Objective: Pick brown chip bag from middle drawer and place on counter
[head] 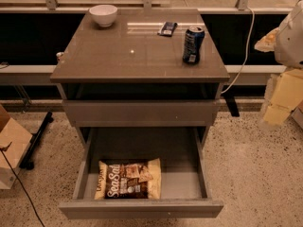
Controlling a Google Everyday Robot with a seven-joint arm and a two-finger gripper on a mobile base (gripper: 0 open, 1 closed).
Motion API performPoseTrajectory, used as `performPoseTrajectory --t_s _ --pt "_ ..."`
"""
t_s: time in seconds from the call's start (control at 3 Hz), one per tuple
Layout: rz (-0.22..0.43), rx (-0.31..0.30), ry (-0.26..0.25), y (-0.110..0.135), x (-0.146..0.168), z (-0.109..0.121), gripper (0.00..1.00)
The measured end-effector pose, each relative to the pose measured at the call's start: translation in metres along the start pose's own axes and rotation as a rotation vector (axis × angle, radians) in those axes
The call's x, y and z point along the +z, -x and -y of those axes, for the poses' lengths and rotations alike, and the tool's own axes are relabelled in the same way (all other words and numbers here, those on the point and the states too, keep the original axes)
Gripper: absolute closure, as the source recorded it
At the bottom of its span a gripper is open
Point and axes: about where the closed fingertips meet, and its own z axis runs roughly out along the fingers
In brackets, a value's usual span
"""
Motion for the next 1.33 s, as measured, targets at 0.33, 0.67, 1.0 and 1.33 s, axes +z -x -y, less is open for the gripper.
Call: performPoseTrajectory --t_s 0.33,0.67,1.0,1.33 --pt "0.0 0.0 0.0 0.0 0.0 0.0 0.0" --pt "0.029 0.001 0.002 0.005 0.007 -0.001 0.0" --pt "0.098 0.009 -0.002 0.016 0.033 -0.003 0.0" --pt "0.229 0.039 -0.031 0.029 0.064 0.001 0.0"
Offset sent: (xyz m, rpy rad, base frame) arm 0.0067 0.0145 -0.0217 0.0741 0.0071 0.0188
